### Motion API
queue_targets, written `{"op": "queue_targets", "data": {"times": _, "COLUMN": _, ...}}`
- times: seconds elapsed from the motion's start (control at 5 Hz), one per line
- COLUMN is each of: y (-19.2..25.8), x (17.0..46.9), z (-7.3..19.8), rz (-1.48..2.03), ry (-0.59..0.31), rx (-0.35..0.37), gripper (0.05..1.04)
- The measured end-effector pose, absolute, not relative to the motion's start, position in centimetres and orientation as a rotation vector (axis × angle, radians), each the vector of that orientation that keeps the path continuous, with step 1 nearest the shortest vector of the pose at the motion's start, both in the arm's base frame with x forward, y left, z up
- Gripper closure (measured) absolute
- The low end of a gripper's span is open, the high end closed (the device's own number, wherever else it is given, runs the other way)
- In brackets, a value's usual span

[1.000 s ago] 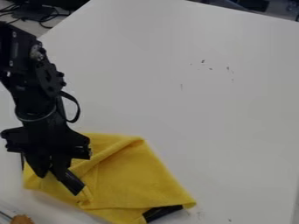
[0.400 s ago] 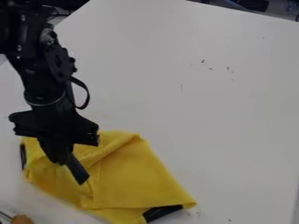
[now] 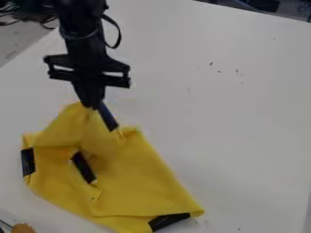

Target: Unfold the cloth from left top to bottom right

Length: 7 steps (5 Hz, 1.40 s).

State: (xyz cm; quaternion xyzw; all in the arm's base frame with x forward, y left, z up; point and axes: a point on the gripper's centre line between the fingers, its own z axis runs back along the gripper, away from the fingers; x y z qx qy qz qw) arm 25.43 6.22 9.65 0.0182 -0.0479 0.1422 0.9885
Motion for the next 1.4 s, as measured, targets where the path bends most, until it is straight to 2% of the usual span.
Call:
{"op": "queue_targets", "data": {"times": 0.2, "y": 8.1, "x": 29.6, "z": 9.7, "rz": 0.304, "ry": -0.12, "rx": -0.046, "gripper": 1.032}}
{"op": "queue_targets", "data": {"times": 0.4, "y": 9.9, "x": 33.2, "z": 9.0, "rz": 0.323, "ry": -0.185, "rx": -0.123, "gripper": 1.032}}
{"op": "queue_targets", "data": {"times": 0.6, "y": 12.5, "x": 36.4, "z": 7.5, "rz": 0.36, "ry": -0.226, "rx": -0.19, "gripper": 1.032}}
{"op": "queue_targets", "data": {"times": 0.8, "y": 14.9, "x": 38.5, "z": 5.5, "rz": 0.405, "ry": -0.258, "rx": -0.264, "gripper": 1.032}}
{"op": "queue_targets", "data": {"times": 1.0, "y": 16.7, "x": 39.1, "z": 3.4, "rz": 0.449, "ry": -0.283, "rx": -0.297, "gripper": 1.032}}
{"op": "queue_targets", "data": {"times": 1.2, "y": 17.6, "x": 39.1, "z": 1.7, "rz": 0.48, "ry": -0.295, "rx": -0.297, "gripper": 1.032}}
{"op": "queue_targets", "data": {"times": 1.4, "y": 17.7, "x": 38.9, "z": 1.1, "rz": 0.496, "ry": -0.307, "rx": -0.3, "gripper": 1.01}}
